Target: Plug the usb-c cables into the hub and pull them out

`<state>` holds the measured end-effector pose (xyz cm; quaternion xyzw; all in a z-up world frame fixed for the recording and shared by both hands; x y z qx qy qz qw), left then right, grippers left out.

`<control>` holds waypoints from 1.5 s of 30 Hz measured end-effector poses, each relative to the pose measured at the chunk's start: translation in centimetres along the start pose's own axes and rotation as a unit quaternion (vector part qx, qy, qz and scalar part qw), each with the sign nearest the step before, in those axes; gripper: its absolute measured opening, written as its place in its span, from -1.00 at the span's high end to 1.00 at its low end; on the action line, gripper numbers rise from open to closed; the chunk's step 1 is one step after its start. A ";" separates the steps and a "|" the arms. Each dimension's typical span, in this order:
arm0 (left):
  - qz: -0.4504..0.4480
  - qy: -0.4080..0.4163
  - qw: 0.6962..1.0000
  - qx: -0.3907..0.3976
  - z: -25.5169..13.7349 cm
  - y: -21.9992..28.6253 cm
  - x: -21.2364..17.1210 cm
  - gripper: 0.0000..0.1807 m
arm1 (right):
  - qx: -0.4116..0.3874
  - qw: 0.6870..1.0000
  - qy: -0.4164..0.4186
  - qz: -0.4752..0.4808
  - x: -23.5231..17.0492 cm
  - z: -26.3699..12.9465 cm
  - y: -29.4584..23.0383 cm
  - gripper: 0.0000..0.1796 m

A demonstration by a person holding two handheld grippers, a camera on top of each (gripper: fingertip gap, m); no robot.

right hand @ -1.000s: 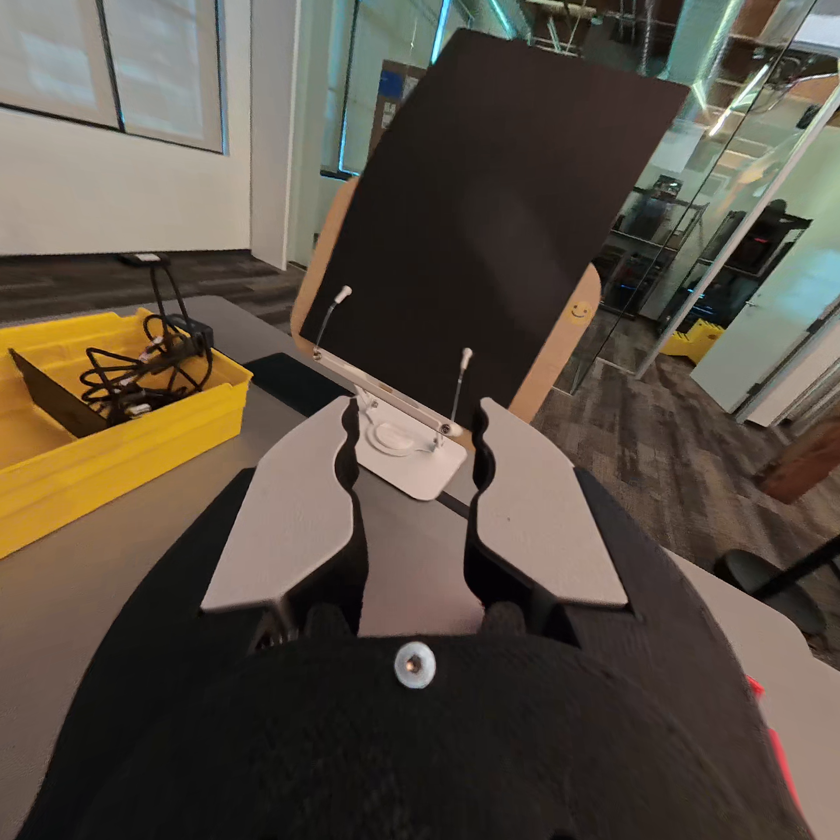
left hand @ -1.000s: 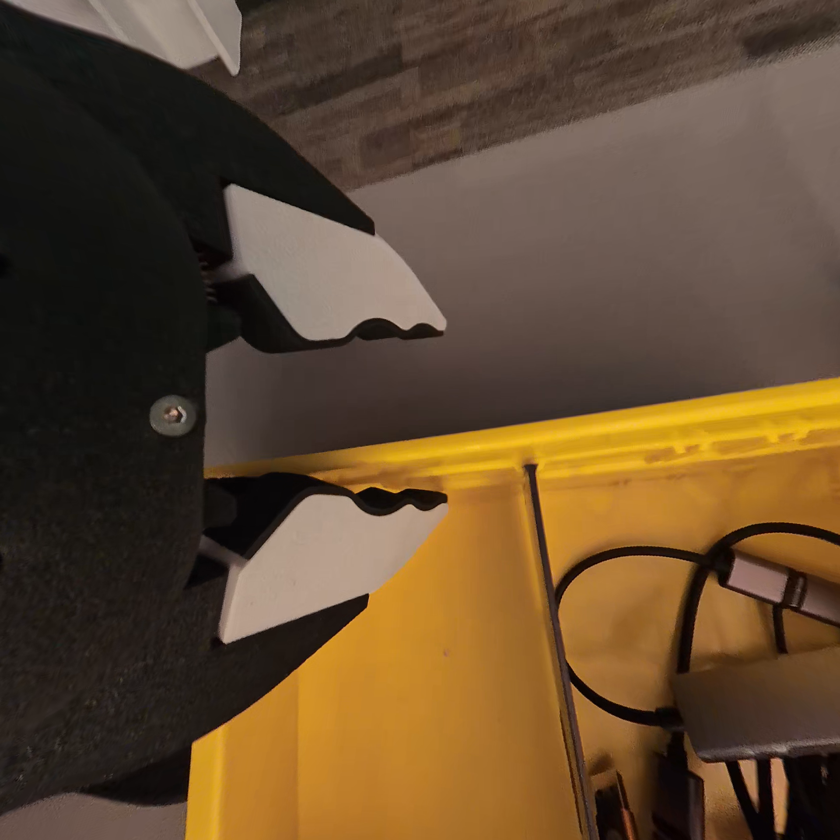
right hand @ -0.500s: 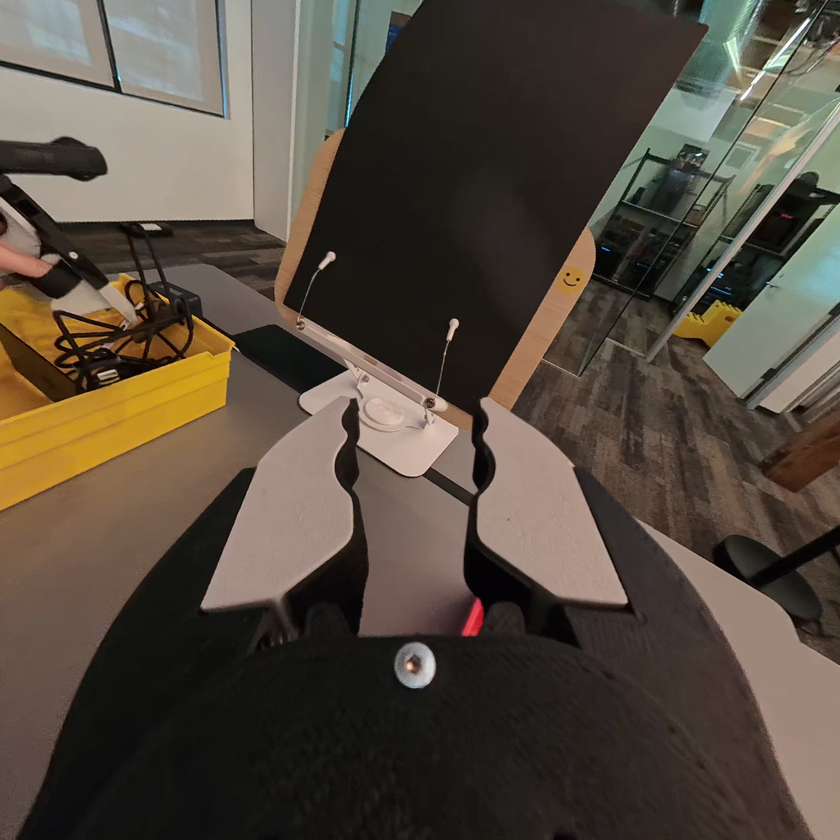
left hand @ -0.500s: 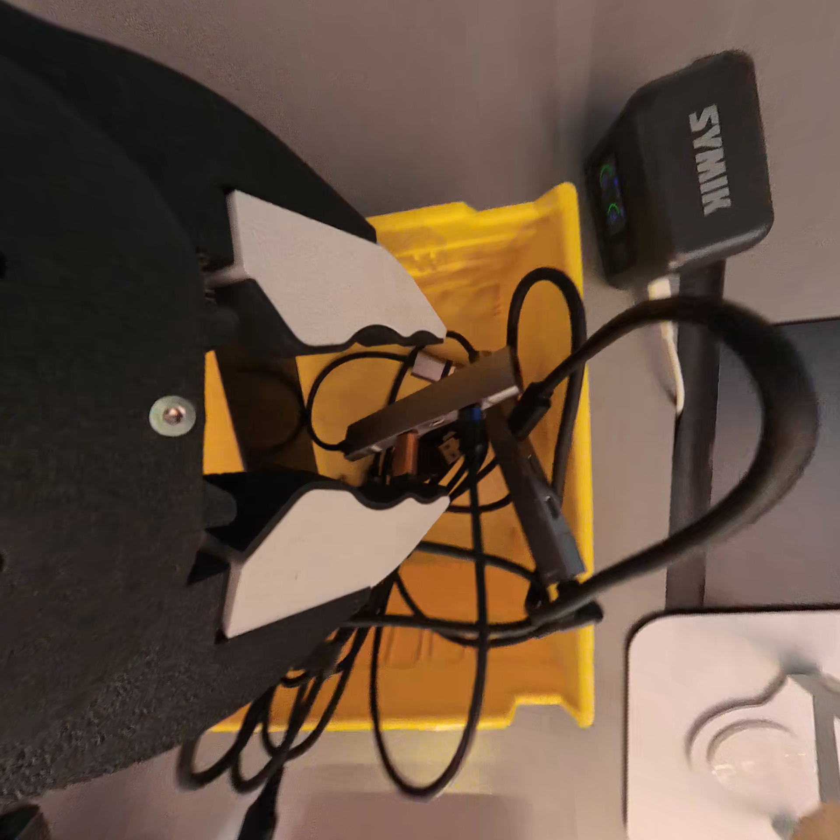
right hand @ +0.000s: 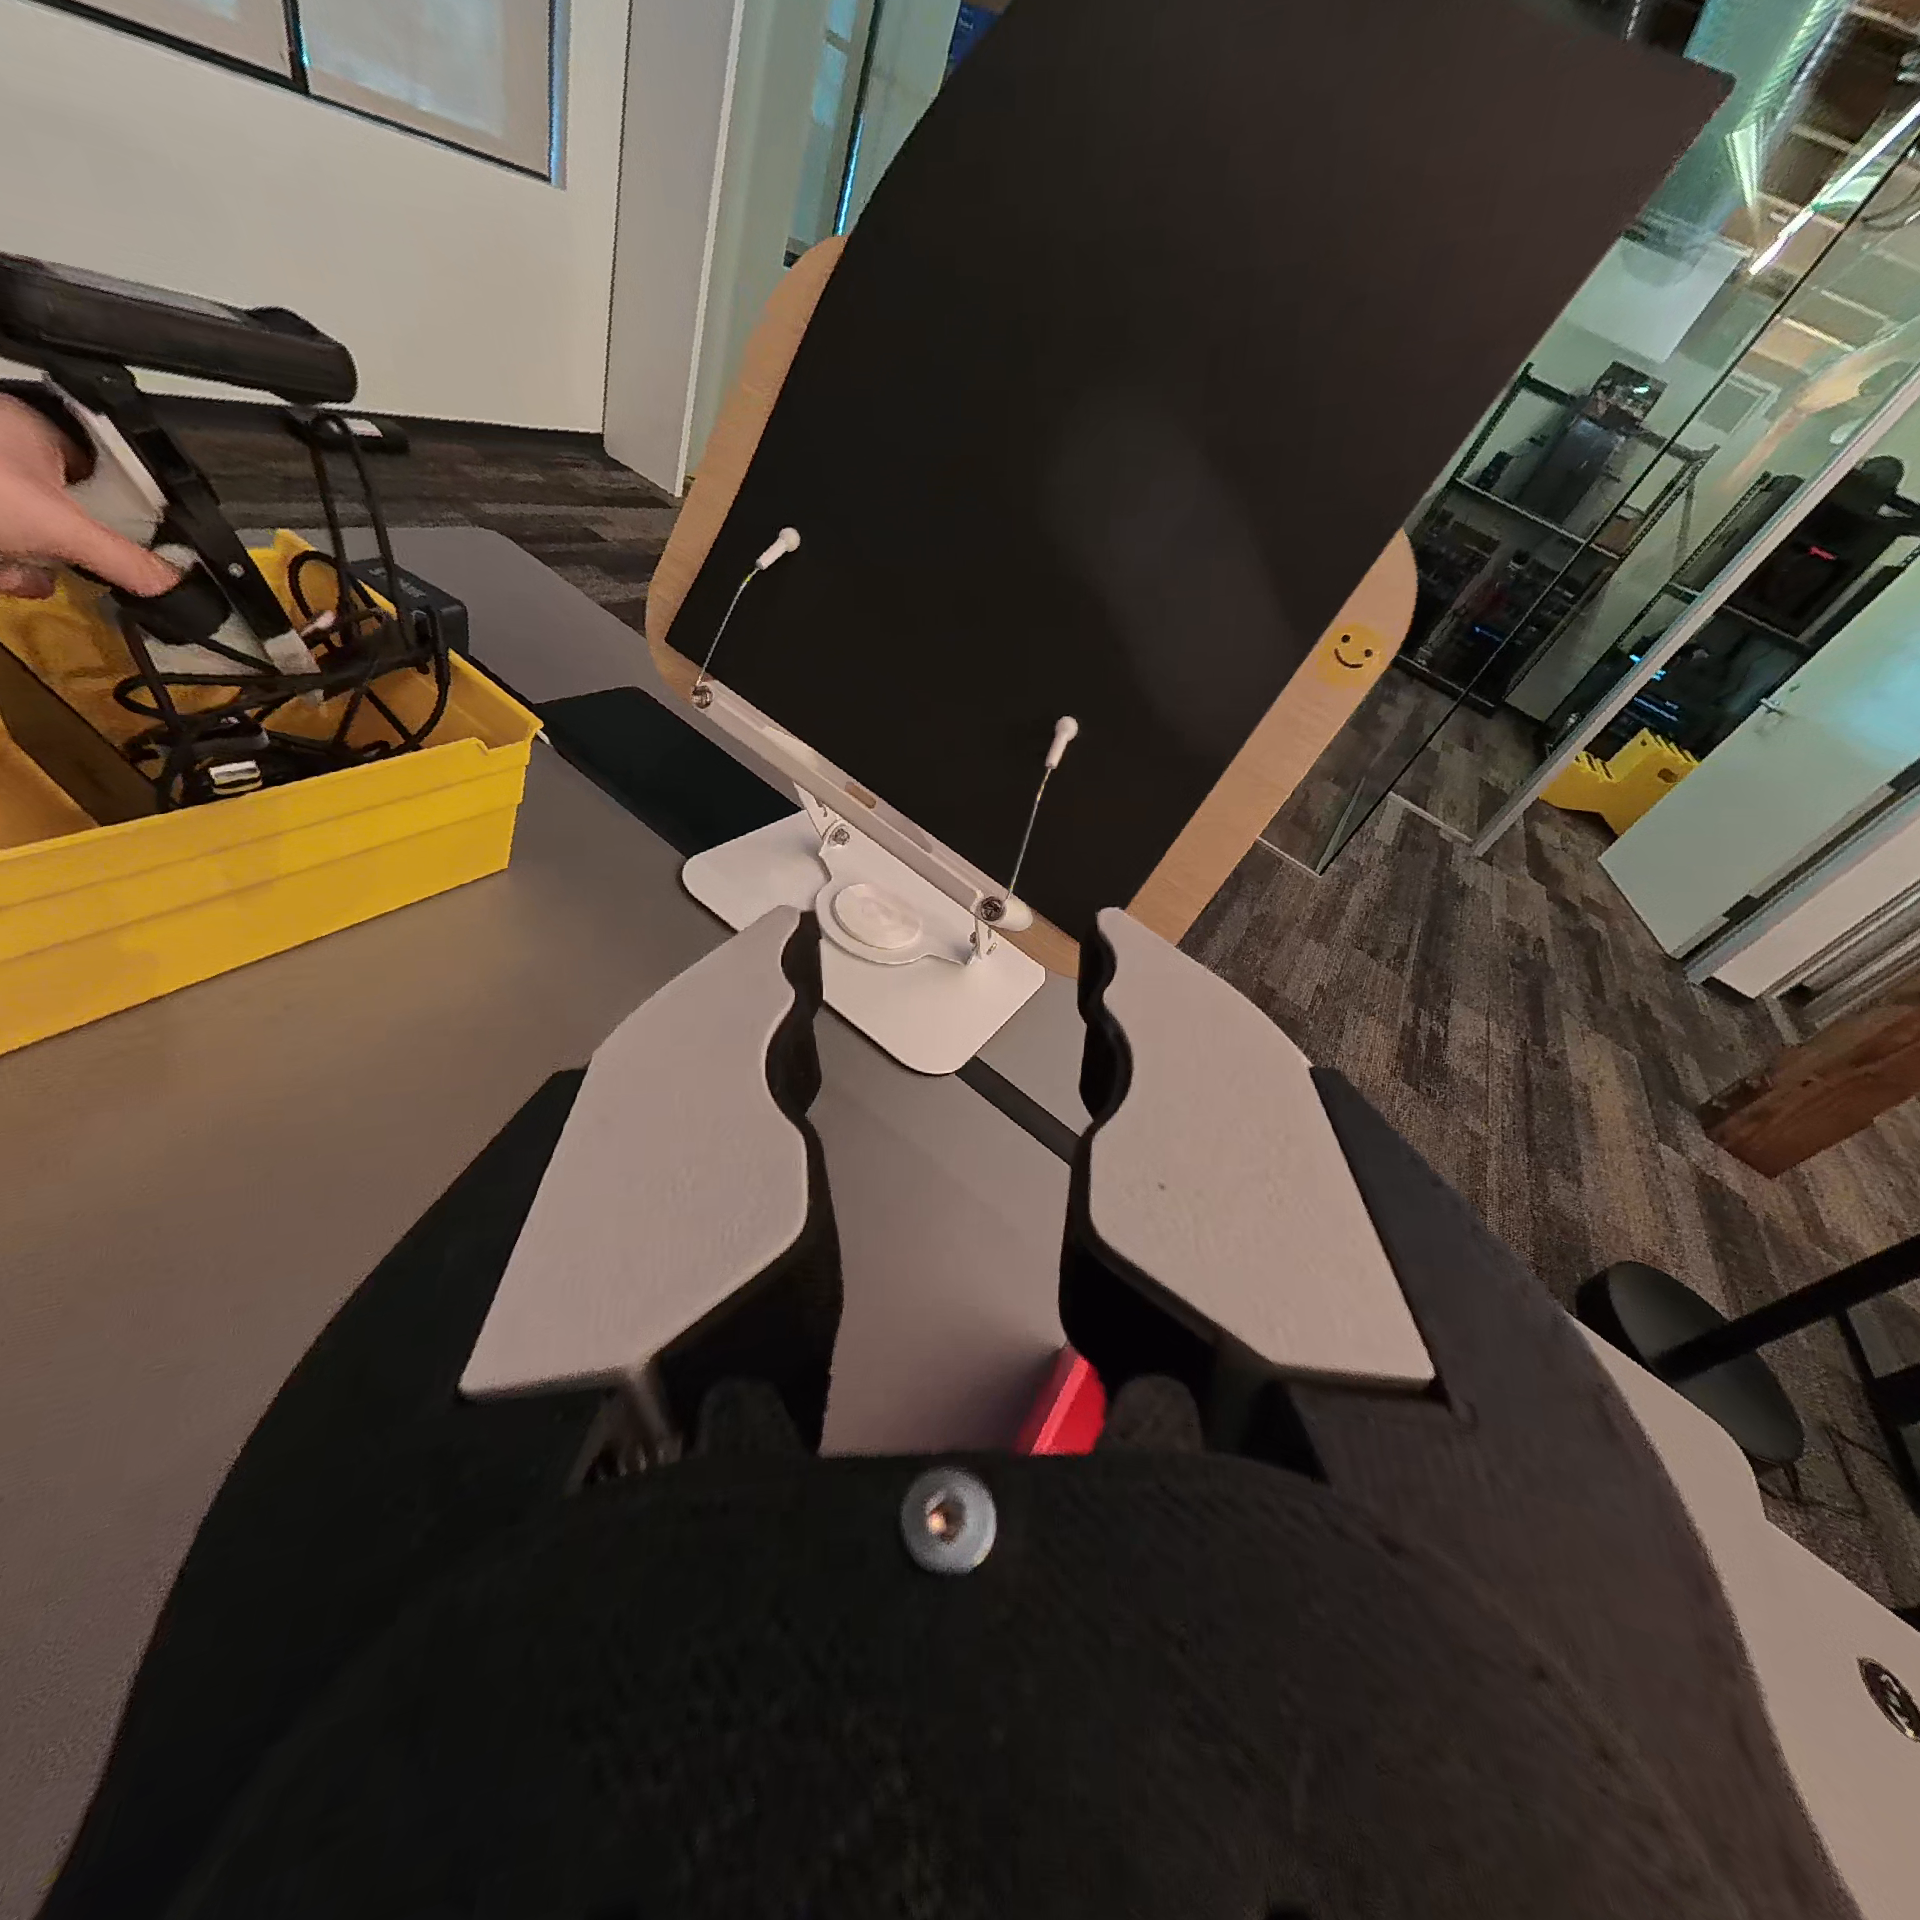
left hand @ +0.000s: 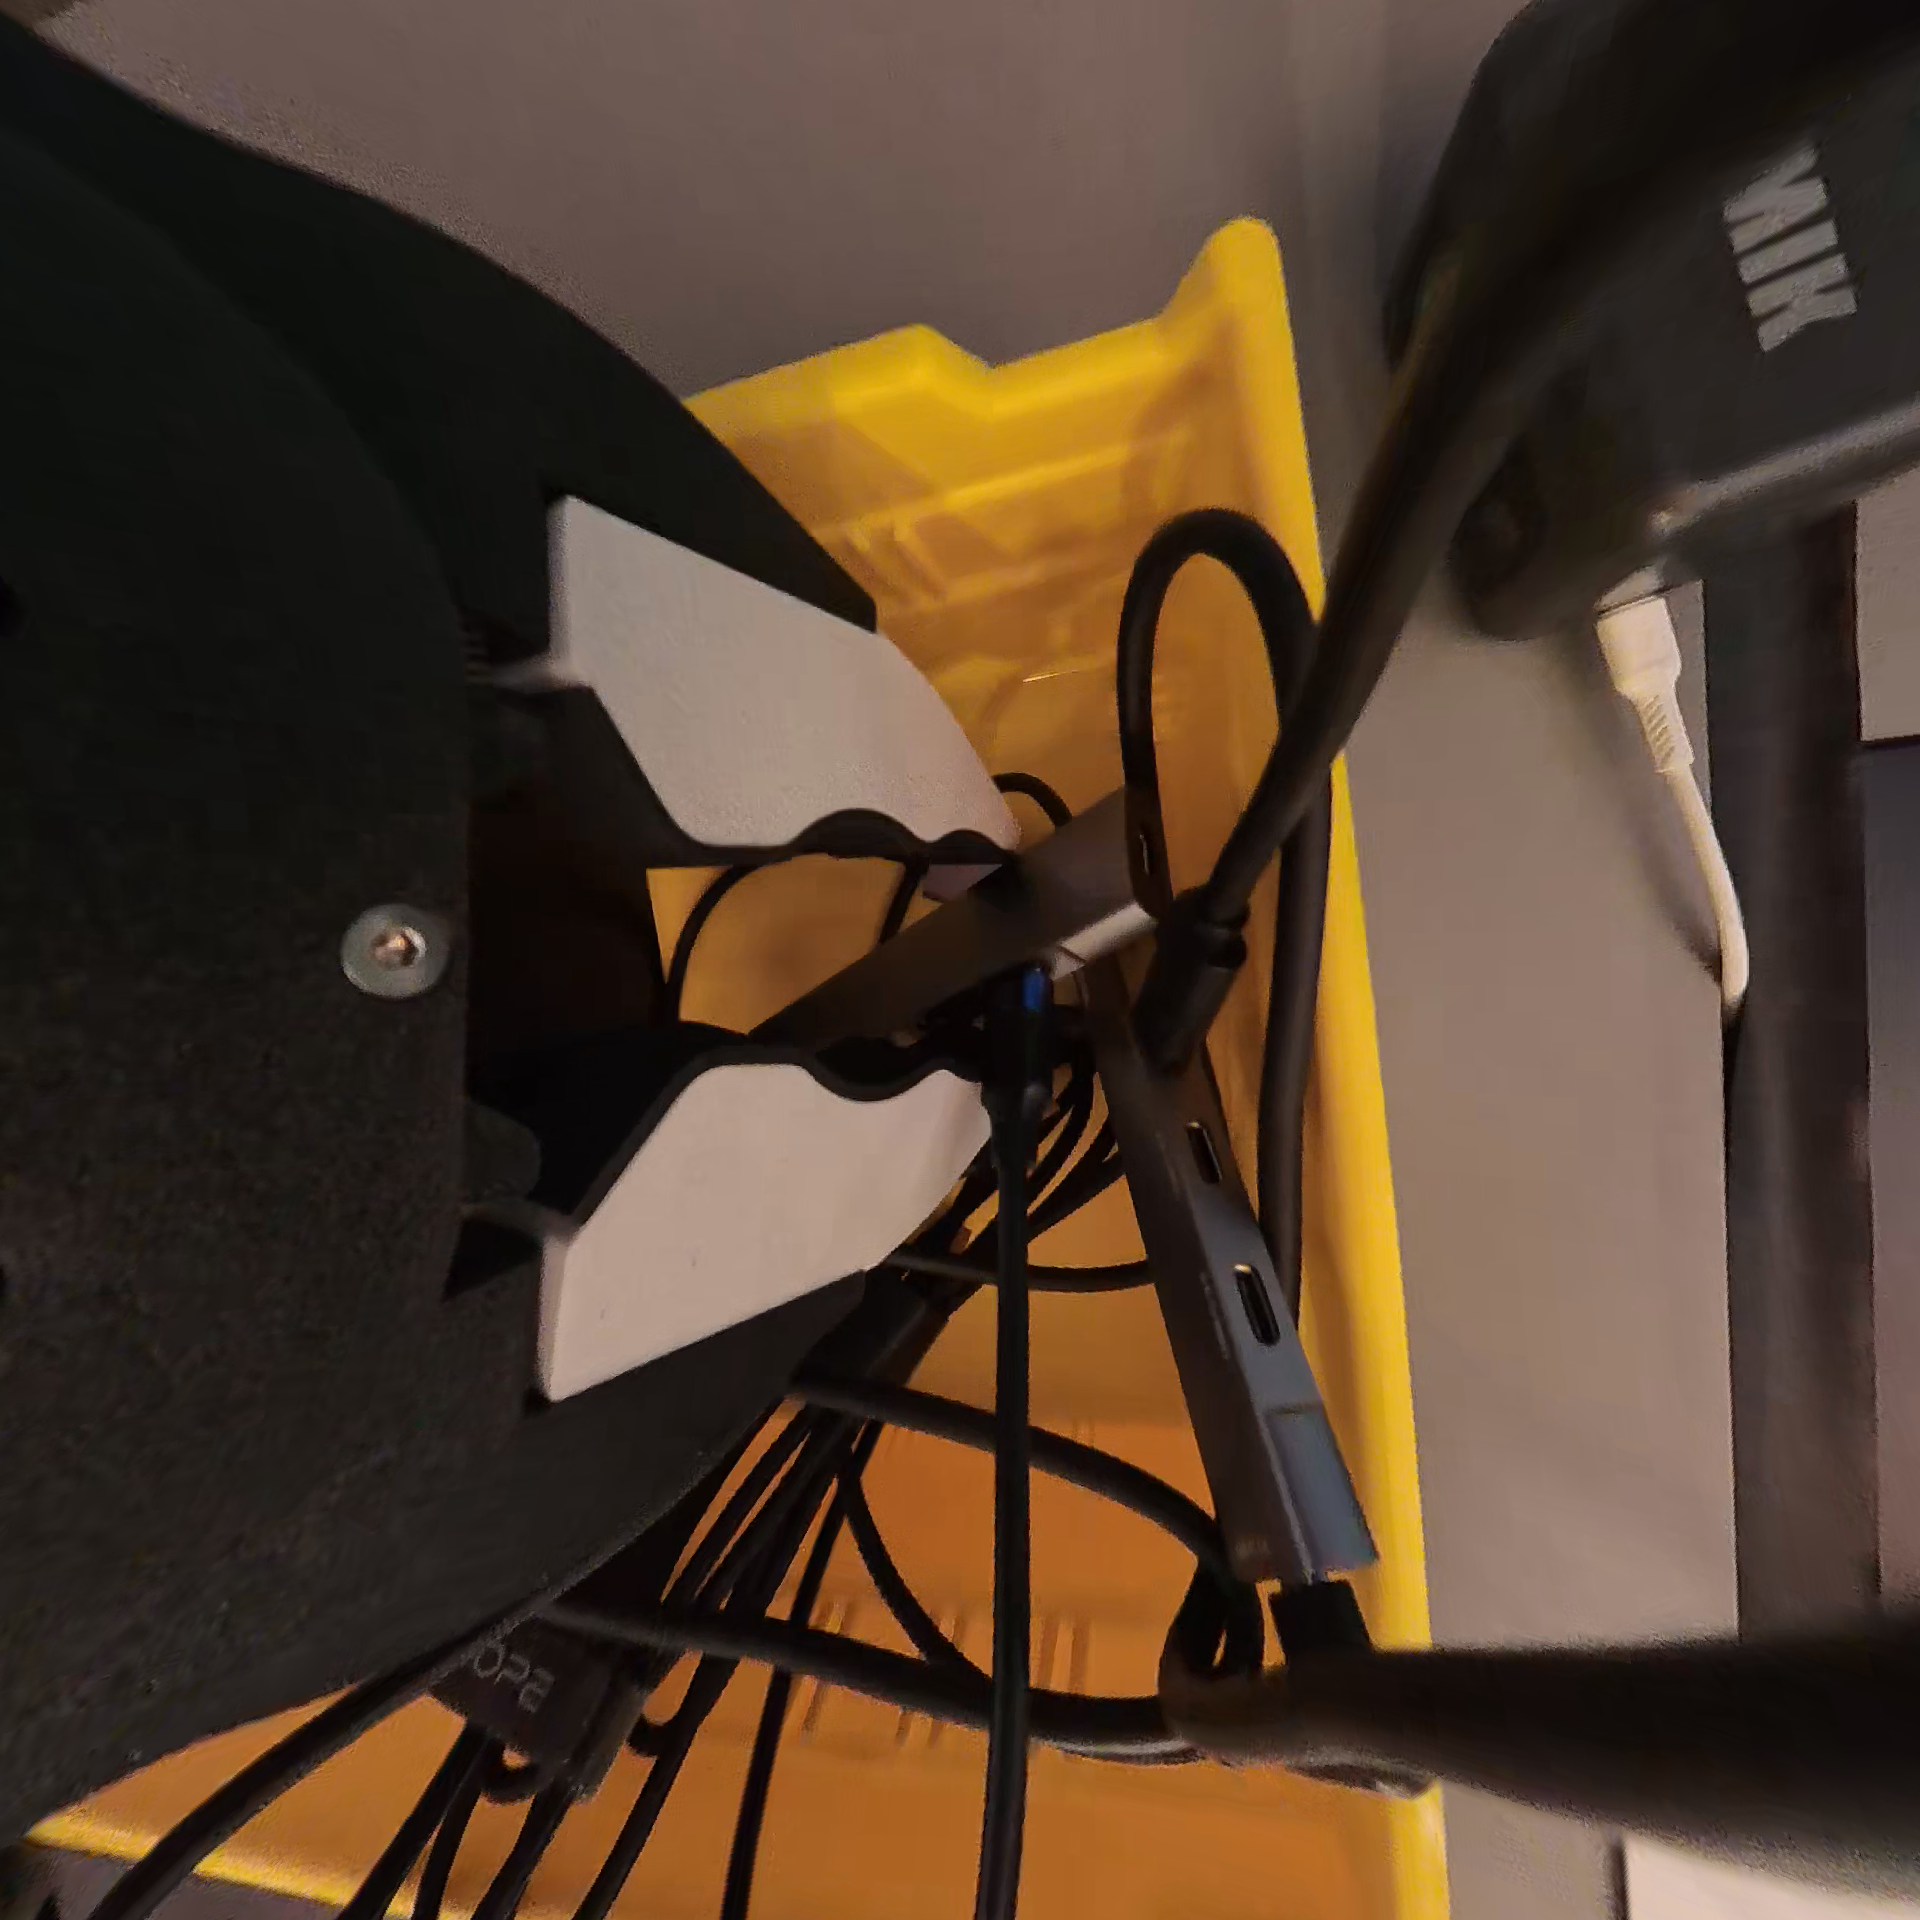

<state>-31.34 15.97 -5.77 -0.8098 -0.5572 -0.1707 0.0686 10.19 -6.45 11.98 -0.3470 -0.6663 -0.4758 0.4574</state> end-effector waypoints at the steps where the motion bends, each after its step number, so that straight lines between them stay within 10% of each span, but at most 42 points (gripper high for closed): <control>1: 0.007 0.005 1.000 -0.002 0.1 0.0 0.0 0.67 | 0.003 1.000 0.000 -0.004 0.0 0.1 -0.2 0.46; 9: 0.093 0.169 0.980 0.057 -8.2 0.7 0.1 0.70 | 0.031 0.999 -0.005 -0.035 -0.5 1.4 -2.7 0.47; 16: 0.271 0.316 0.871 0.262 -20.8 6.1 -0.1 0.71 | 0.122 0.992 0.009 0.019 -1.3 3.3 -6.5 0.51; 23: 0.433 0.327 0.765 0.346 -25.8 17.3 -0.8 0.71 | 0.319 0.914 0.070 0.240 -0.8 3.6 -9.0 0.57; 29: 0.564 0.275 0.713 0.313 -24.5 27.3 -2.6 0.71 | 0.412 0.814 0.136 0.386 1.9 1.1 -8.0 0.55; 35: 0.647 0.242 0.673 0.264 -20.8 35.7 -4.6 0.71 | 0.379 0.807 0.105 0.440 1.6 1.2 -6.4 0.42; 39: 0.676 0.206 0.649 0.281 -18.7 38.4 -4.7 0.71 | 0.445 0.741 0.068 0.498 0.9 1.1 -6.0 0.75; 45: 0.668 0.198 0.666 0.266 -16.1 38.3 -4.3 0.69 | 0.457 0.729 -0.002 0.509 -1.7 2.7 -5.9 0.88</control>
Point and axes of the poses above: each gripper's, where its closed fingertips meet, z out along the fingers, x out of its top, y = z × x across the jaws, the point moved 5 cm from there along -z, back along the fingers, and after that the axes turned 2 degrees about z, right-handed, at the moved point
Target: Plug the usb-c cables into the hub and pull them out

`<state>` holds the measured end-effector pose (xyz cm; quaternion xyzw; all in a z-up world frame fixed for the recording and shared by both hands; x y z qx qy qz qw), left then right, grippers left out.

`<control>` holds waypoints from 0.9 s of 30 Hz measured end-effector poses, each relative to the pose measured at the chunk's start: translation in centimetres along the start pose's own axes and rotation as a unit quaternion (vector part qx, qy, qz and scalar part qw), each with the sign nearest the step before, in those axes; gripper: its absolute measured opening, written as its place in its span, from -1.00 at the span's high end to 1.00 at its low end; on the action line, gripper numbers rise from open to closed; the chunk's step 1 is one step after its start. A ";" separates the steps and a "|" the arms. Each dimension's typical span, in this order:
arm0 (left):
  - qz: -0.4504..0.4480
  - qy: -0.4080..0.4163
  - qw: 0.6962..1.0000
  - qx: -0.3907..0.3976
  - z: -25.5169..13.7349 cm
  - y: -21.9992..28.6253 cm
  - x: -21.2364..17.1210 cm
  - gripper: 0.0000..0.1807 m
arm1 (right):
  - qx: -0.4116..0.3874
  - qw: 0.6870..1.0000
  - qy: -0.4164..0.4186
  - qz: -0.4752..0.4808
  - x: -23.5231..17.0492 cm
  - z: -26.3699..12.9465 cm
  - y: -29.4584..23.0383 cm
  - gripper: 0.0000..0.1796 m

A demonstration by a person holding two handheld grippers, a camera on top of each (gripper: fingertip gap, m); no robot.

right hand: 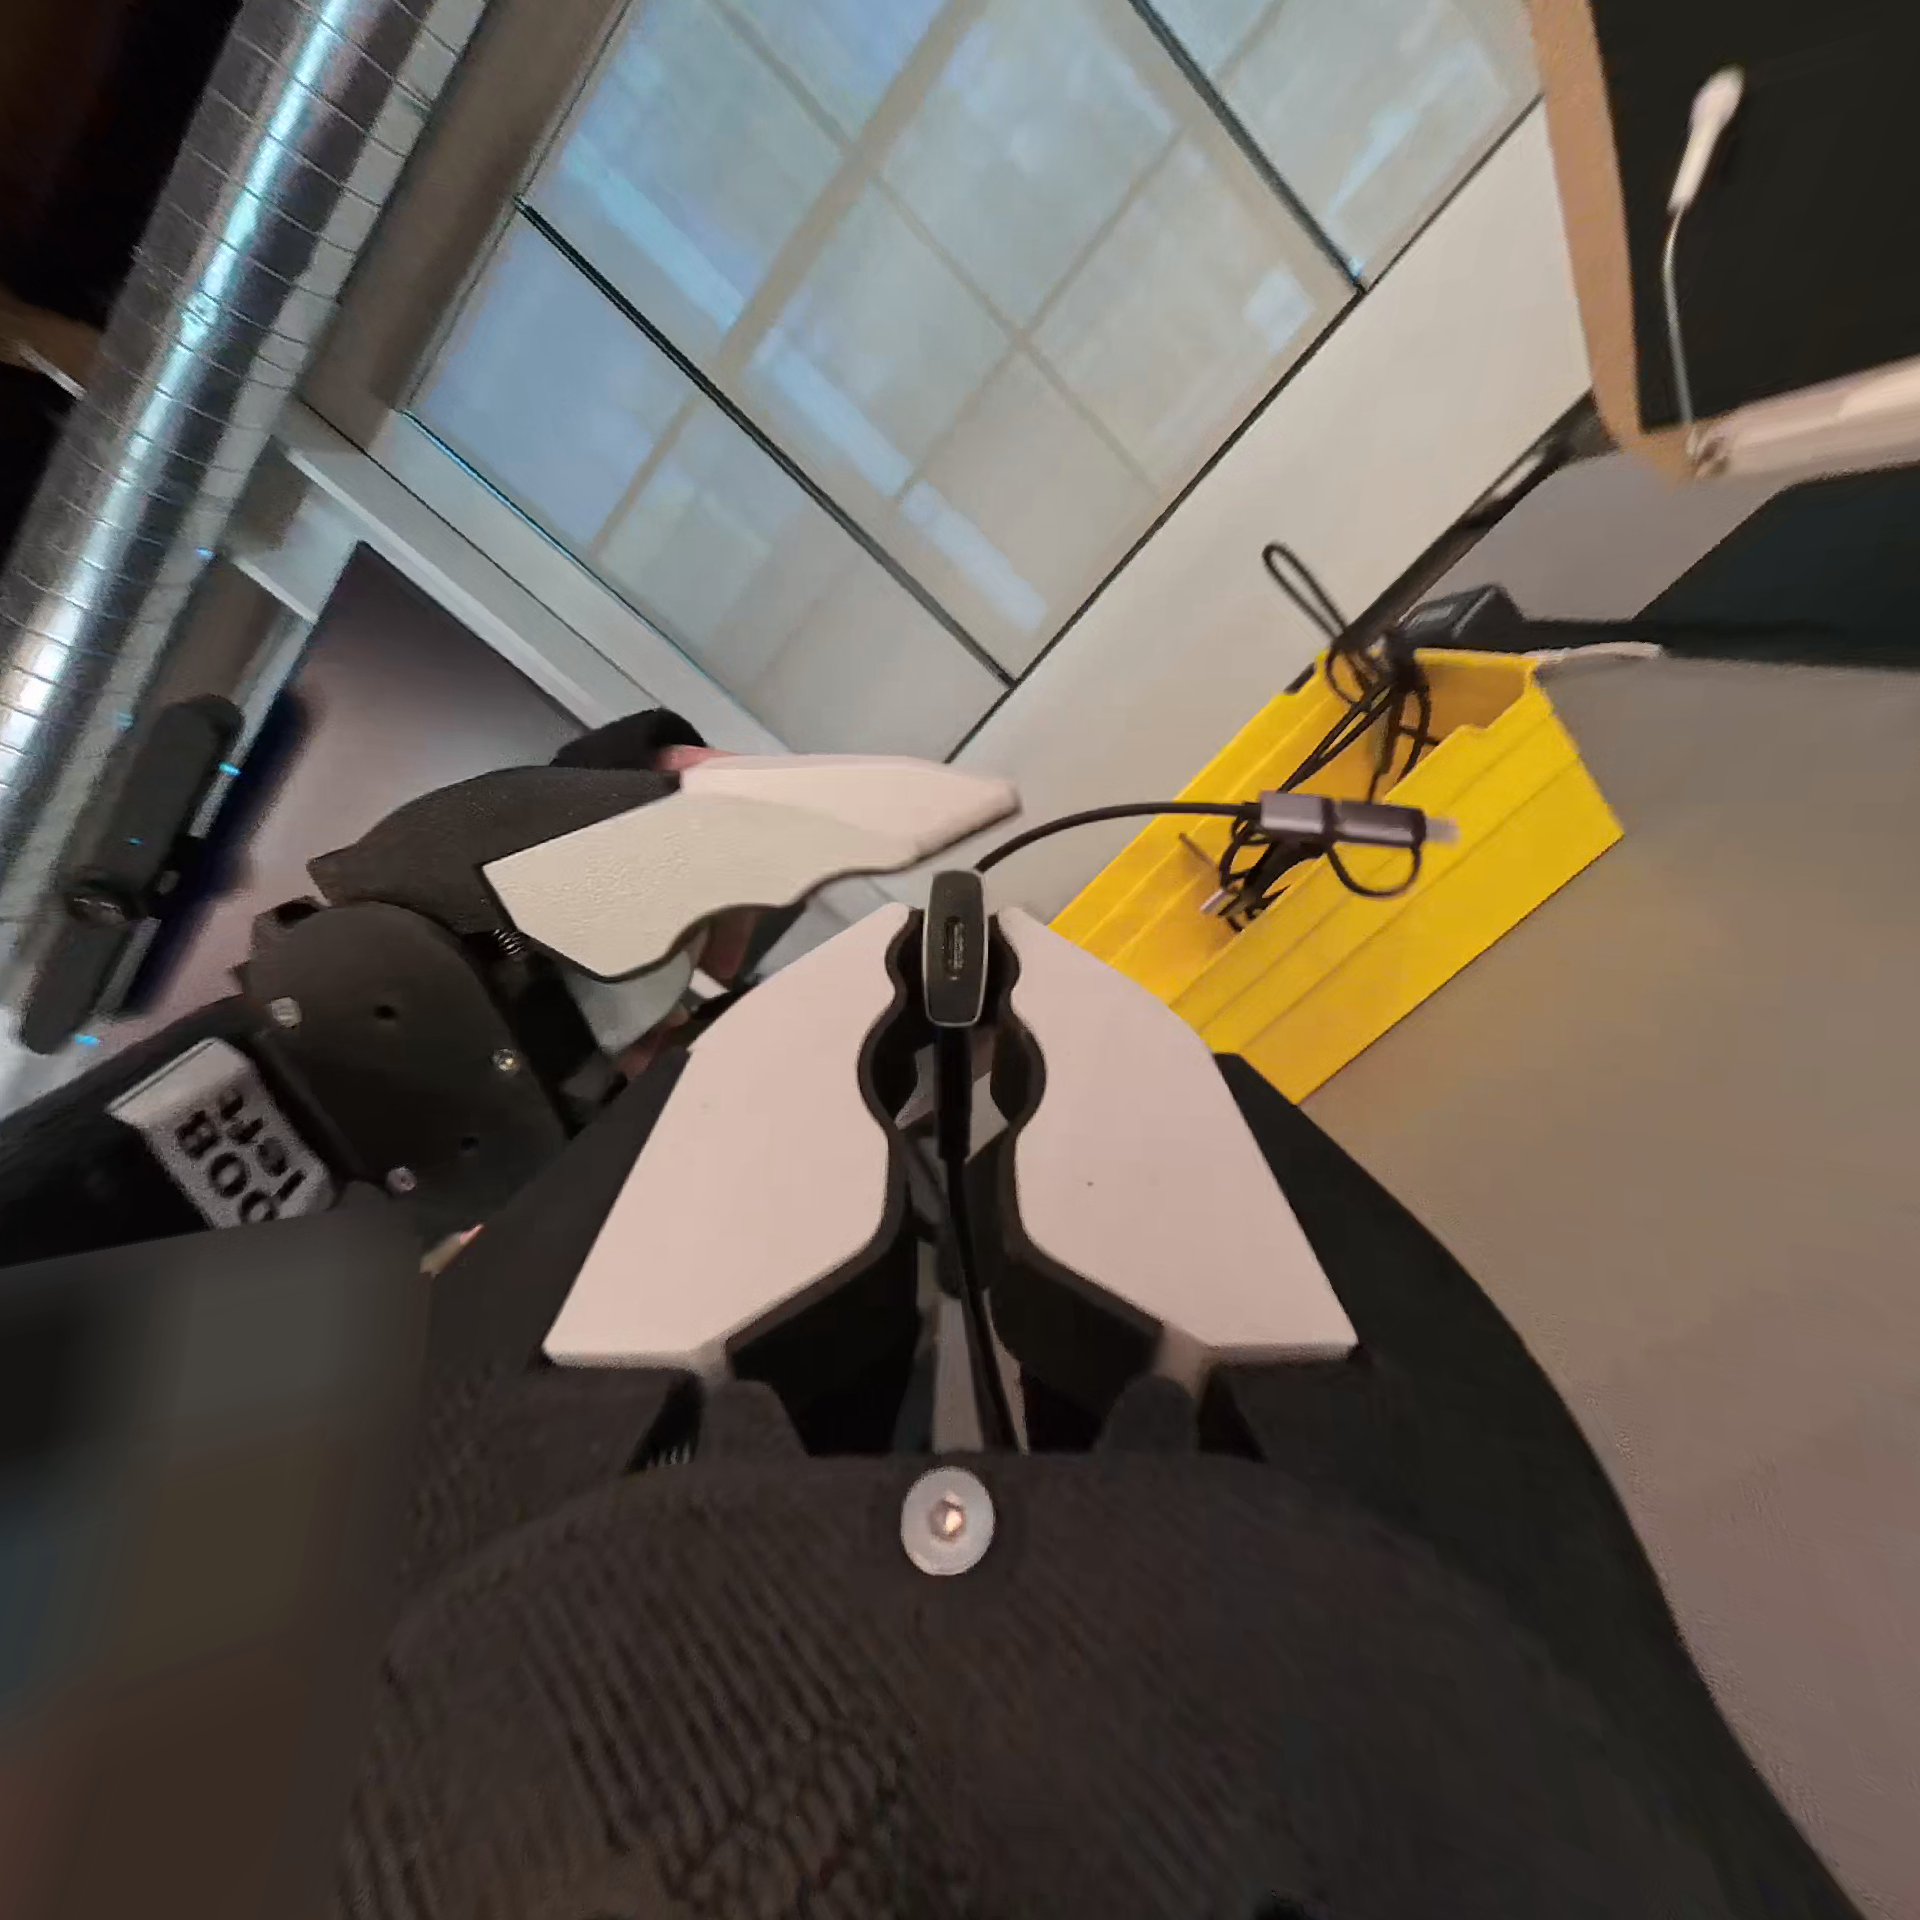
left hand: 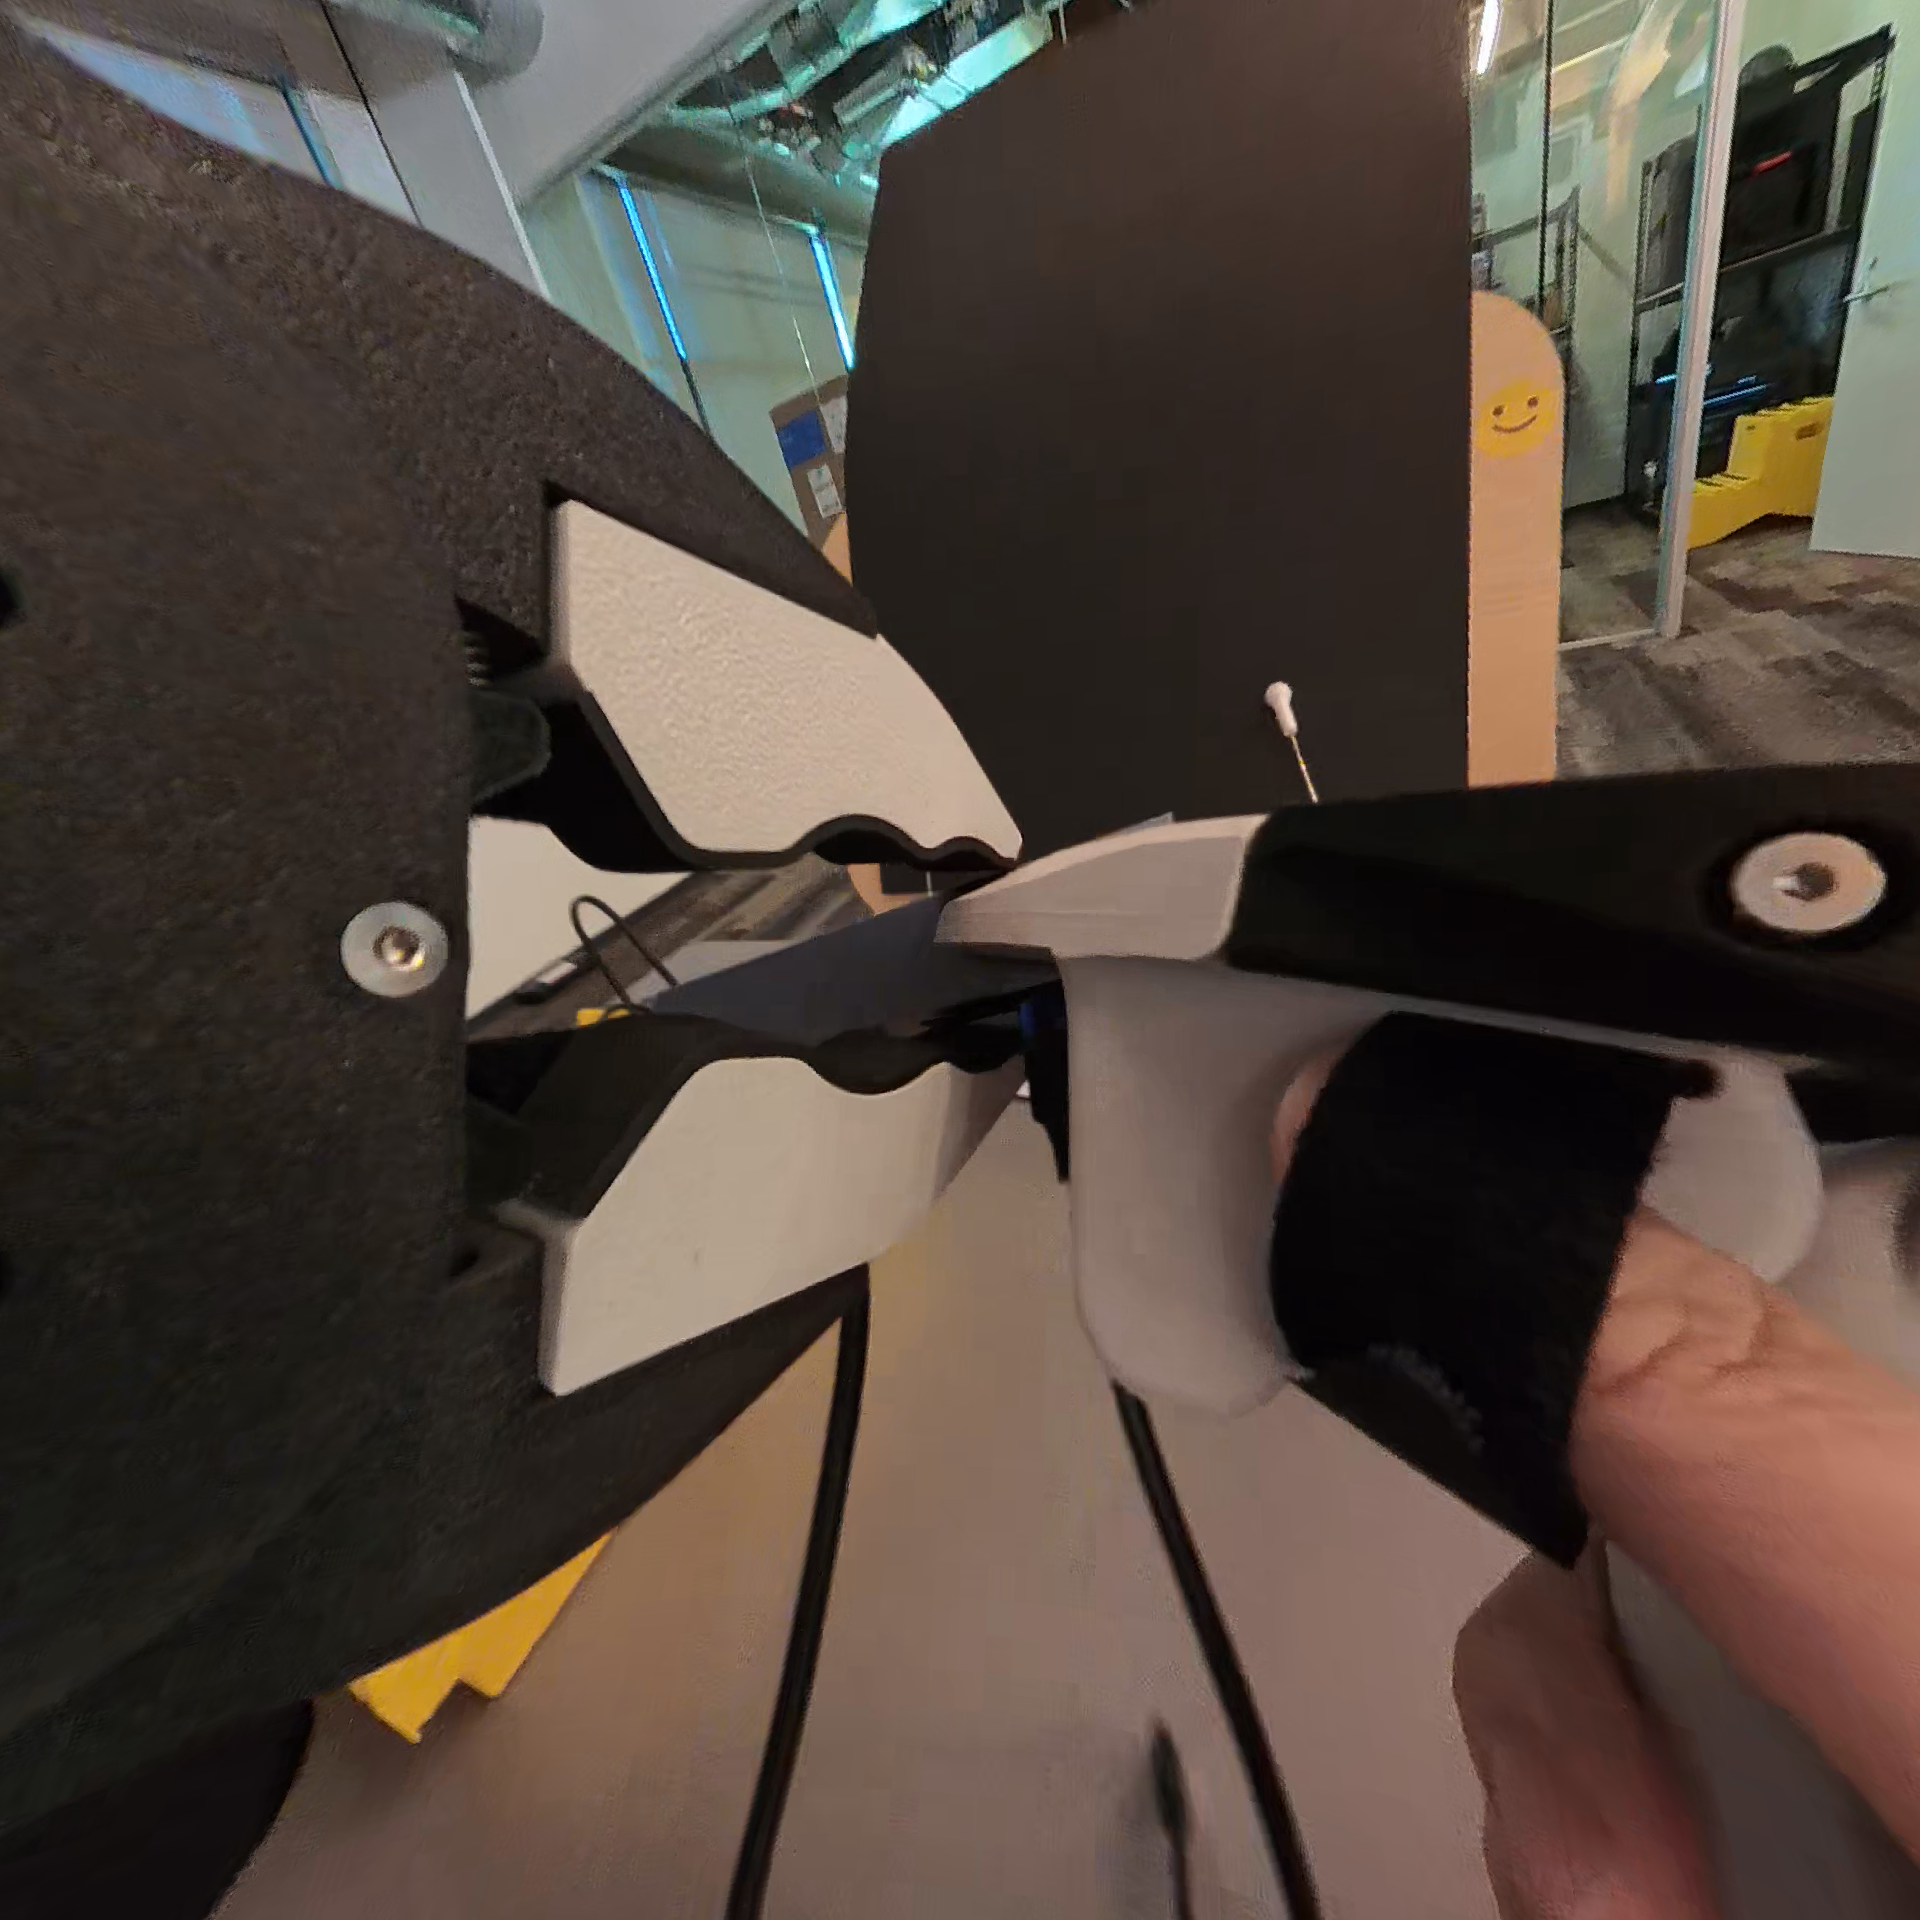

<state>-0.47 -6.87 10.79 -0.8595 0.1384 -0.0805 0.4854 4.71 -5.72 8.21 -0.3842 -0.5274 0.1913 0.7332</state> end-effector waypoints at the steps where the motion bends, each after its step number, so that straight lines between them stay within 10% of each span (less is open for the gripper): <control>1: -0.021 0.016 1.000 -0.002 0.0 0.1 -0.3 0.66 | 0.010 1.000 -0.008 0.022 -0.2 0.1 0.5 0.89; 10: -0.175 0.210 0.957 0.098 -3.5 3.0 -8.0 0.18 | 0.086 0.979 -0.004 0.184 -0.6 0.2 4.5 0.89; 27: 0.069 0.299 0.926 0.221 3.4 6.9 -5.4 0.68 | 0.081 0.962 -0.081 0.249 -1.7 -0.5 6.7 0.89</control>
Point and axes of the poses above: each gripper's, where its closed fingertips meet, z out along the fingers, x out of its top, y = z × x across the jaws, the point moved 5 cm from there along -z, back along the fingers, and after that the axes turned 2 degrees about z, right-handed, at the moved point
